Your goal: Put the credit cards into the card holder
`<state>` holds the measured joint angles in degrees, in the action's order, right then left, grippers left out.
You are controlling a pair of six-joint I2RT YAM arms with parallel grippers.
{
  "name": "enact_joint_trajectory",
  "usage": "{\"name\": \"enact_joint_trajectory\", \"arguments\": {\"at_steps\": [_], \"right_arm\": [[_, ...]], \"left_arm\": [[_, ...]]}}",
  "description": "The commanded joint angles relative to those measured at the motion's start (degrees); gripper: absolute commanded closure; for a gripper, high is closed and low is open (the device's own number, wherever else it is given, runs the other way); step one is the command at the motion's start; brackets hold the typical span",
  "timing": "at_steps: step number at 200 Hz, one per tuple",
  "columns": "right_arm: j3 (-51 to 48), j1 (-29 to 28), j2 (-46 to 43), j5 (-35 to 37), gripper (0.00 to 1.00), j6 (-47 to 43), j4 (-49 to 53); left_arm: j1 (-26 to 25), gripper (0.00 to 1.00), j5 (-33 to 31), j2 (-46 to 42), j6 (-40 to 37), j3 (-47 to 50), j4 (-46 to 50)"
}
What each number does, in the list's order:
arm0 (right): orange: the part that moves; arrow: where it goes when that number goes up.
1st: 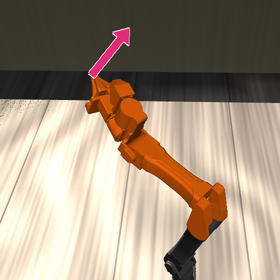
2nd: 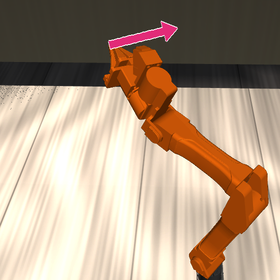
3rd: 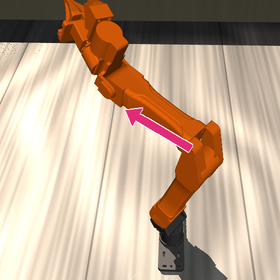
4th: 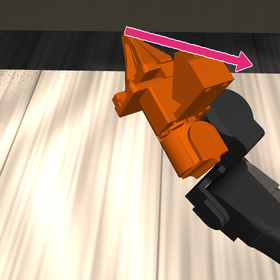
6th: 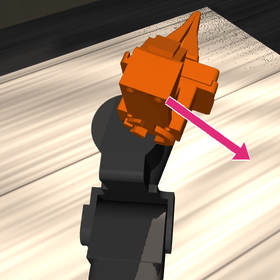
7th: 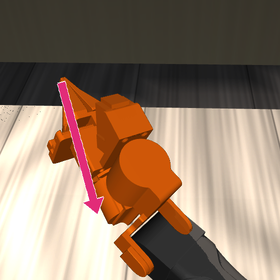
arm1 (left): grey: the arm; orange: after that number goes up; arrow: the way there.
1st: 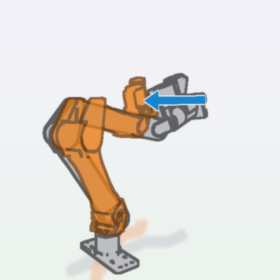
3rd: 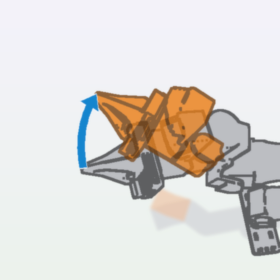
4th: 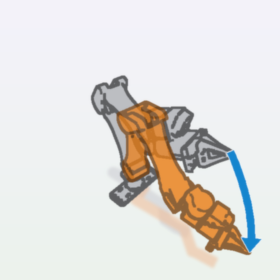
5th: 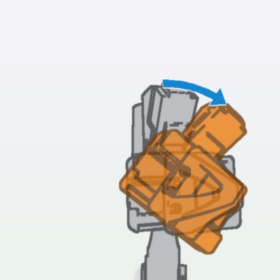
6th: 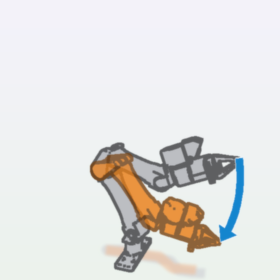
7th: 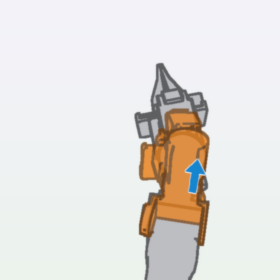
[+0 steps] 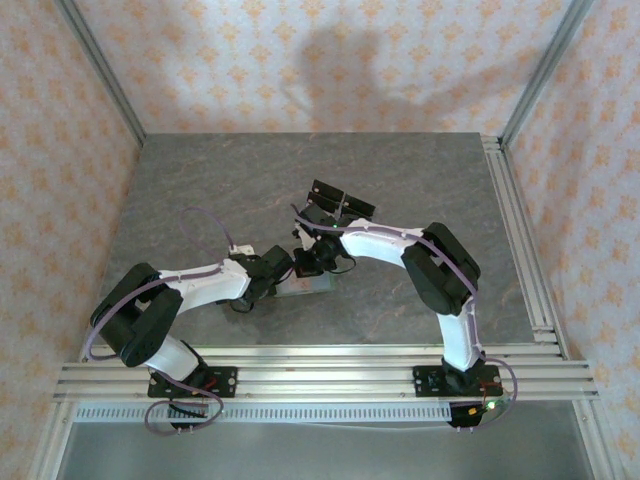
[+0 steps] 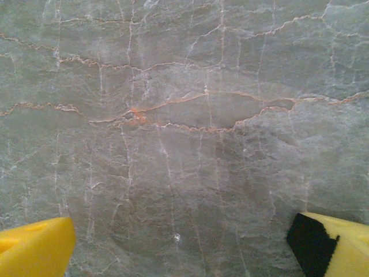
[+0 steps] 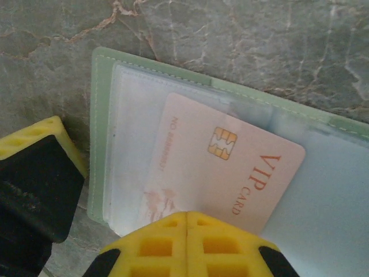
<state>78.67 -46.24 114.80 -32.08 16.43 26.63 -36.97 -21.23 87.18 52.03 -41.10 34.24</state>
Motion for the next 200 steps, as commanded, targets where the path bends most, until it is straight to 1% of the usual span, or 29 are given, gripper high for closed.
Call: {"name": "enact_joint_trajectory", "arguments": {"at_steps": [1,33,120,149,200], "right_arm": [[0.53,0.09,-3.17,4.72,0.99,-0.25,1.38],[-1.27,1.28,-3.98,7.83,0.99,-0.21,1.86],[-2.31,1.94,-1.51,8.95,1.00,-0.53,1.58],[-2.93,2.20,-1.21,8.88,1.00,-0.63,1.41],[-2.29,2.12,0.24,6.27,1.00,-0.98,1.41]], "left_arm": [[0.57,0.00,1.02,1.09,-0.09,0.41,-2.39],[0.54,0.00,0.91,0.65,-0.22,0.33,-2.10],[0.60,0.00,0.91,0.74,-0.02,0.86,-2.32],[0.58,0.00,0.99,0.97,-0.08,0.77,-2.49],[0.58,0.00,1.09,1.25,-0.05,0.85,-2.78]]}}
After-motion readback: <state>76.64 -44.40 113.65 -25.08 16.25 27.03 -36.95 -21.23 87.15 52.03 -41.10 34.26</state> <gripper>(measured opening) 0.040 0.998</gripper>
